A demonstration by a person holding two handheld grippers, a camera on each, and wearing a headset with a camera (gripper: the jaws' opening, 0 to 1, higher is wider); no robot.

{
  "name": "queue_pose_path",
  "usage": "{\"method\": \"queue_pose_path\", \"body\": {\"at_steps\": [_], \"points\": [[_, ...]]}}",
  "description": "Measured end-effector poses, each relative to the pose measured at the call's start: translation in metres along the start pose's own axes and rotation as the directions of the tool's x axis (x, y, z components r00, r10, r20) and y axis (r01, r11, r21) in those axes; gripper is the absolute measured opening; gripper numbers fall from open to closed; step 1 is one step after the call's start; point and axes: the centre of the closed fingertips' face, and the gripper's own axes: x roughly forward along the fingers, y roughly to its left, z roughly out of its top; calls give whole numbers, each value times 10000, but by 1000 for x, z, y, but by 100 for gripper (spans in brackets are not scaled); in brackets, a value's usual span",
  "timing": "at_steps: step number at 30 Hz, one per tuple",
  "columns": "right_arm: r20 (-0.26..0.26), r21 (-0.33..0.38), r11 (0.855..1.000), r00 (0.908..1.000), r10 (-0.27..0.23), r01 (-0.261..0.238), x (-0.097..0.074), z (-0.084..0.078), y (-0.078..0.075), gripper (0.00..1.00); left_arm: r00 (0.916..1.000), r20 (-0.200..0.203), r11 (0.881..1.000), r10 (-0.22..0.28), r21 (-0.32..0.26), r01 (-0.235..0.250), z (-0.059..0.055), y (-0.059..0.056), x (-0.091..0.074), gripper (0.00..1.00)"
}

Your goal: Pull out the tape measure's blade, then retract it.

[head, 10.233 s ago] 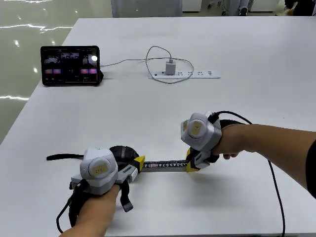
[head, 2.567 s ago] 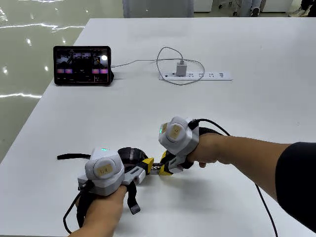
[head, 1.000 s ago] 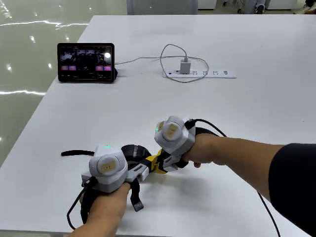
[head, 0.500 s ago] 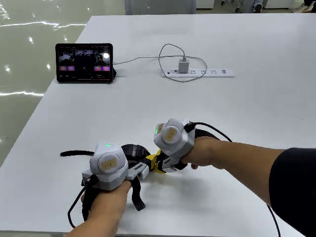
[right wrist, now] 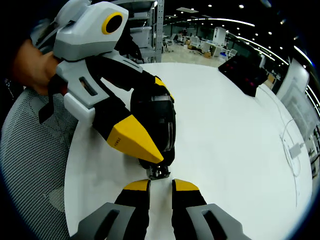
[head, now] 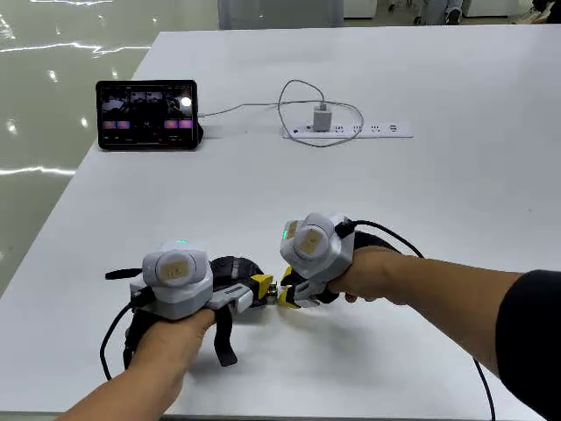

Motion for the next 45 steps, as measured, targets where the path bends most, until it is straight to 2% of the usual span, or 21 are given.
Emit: {"method": "queue_pose_path", "body": {"at_steps": [6, 11, 15, 17, 21, 26, 28, 30, 34, 39, 43, 45], "points": [[407, 393, 9989, 9988, -271, 255, -13, -5, -1, 14, 9974, -400, 9955, -599, 715, 627, -4, 5, -6, 72], [745, 757, 9959, 9957, -547, 490, -28, -10, -3, 17, 9922, -678, 9899, -1044, 895, 1103, -10, 12, -11, 83], [892, 1123, 9913, 9929, -790, 688, -41, -20, -3, 19, 9879, -662, 9846, -1406, 957, 1465, -9, 15, -17, 91], [844, 1528, 9852, 9923, -908, 772, -47, -30, -3, 23, 9863, -622, 9815, -1527, 1070, 1587, -8, 16, -20, 99], [927, 1957, 9768, 9899, -1072, 875, -58, -45, 0, 27, 9765, -638, 9727, -2058, 959, 2113, -8, 12, -28, 99], [1192, 2447, 9630, 9822, -1454, 1128, -75, -56, 0, 34, 9721, -575, 9675, -2276, 993, 2324, -7, 15, -39, 99], [1254, 2529, 9603, 9801, -1536, 1182, -80, -59, 0, 37, 9670, -666, 9630, -2460, 968, 2516, -10, 14, -42, 99], [1291, 2540, 9581, 9771, -1689, 1320, -87, -65, -1, 38, 9662, -699, 9582, -2480, 1293, 2553, -12, 17, -44, 99], [1351, 2825, 9480, 9723, -1905, 1465, -99, -78, -4, 41, 9634, -978, 9545, -2494, 1431, 2617, -19, 20, -48, 99], [1304, 2976, 9421, 9710, -2004, 1545, -111, -96, 0, 48, 9652, -935, 9529, -2443, 1614, 2568, -19, 26, -55, 99], [1361, 3116, 9360, 9671, -2147, 1639, -122, -108, 3, 53, 9637, -1125, 9466, -2420, 1908, 2600, -23, 30, -61, 99], [1377, 3197, 9318, 9646, -2250, 1717, -127, -113, 3, 55, 9594, -932, 9497, -2662, 1448, 2776, -22, 27, -64, 99]]}}
